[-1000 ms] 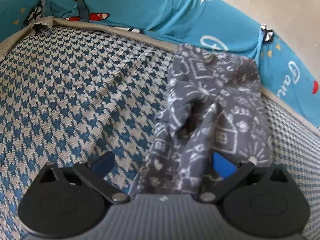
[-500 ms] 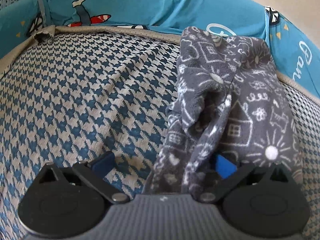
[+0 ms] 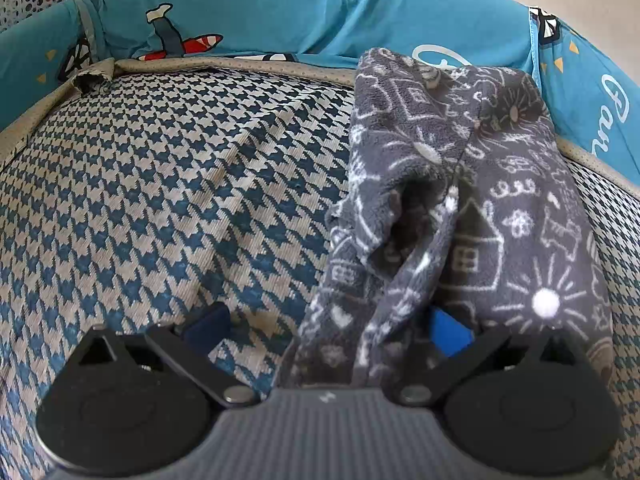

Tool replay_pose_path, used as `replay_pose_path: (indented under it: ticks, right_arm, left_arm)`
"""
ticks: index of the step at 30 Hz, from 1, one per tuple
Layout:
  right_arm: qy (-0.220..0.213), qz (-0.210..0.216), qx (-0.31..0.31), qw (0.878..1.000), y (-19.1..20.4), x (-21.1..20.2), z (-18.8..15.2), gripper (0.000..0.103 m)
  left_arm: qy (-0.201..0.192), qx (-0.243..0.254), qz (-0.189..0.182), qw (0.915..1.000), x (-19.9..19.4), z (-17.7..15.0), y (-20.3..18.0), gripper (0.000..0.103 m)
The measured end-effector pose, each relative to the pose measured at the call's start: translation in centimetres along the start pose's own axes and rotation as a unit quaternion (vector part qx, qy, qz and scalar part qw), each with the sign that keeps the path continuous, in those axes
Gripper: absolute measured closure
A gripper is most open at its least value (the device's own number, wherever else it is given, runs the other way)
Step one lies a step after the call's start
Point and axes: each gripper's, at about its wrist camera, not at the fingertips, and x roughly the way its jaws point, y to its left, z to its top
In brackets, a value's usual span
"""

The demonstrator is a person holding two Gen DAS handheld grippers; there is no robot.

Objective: Fold clothes

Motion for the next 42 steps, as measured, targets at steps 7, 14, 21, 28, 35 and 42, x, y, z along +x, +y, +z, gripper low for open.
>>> replay_pose_path:
  ticks: [7, 14, 21, 28, 35, 42]
  right_arm:
    - [-0.005, -0.002, -0.003, 1.000, 0.1, 0.2, -0.2, 0.042]
    - [-0.008, 0.002, 0.010, 1.000, -0.1, 0.4, -0.3, 0.040]
    - [-0.004, -0.002, 0.013, 1.000, 0.2, 0.4, -0.1, 0.039]
    - [-0.001, -0.004, 0.022, 1.000, 0.3, 0.3, 0.0, 0.039]
    - [0.000, -0.010, 0.011, 1.000, 0.7, 0.3, 0.3, 0.039]
    - [0.012, 0.029, 0.000, 1.000, -0.6, -0.5, 0.8, 0.039]
  left_arm:
    - [-0.008, -0.047, -0.024, 0.9986, -2.0, 0.5, -0.2, 0.000]
    - [-0.027, 0.034, -0.080, 0.9959, -3.7, -0.2, -4.4, 0.000]
    - [0.002, 0.127, -0.051, 0.9906, -1.4, -2.3, -8.6, 0.000]
    - [-0.003, 0.134, -0.039, 0.9902, -1.1, -2.7, -9.3, 0.000]
    - [-0.006, 0.132, -0.045, 0.9902, -1.0, -2.6, -8.9, 0.000]
    - [-0.030, 0.089, -0.086, 0.9918, -3.9, -2.0, -7.5, 0.000]
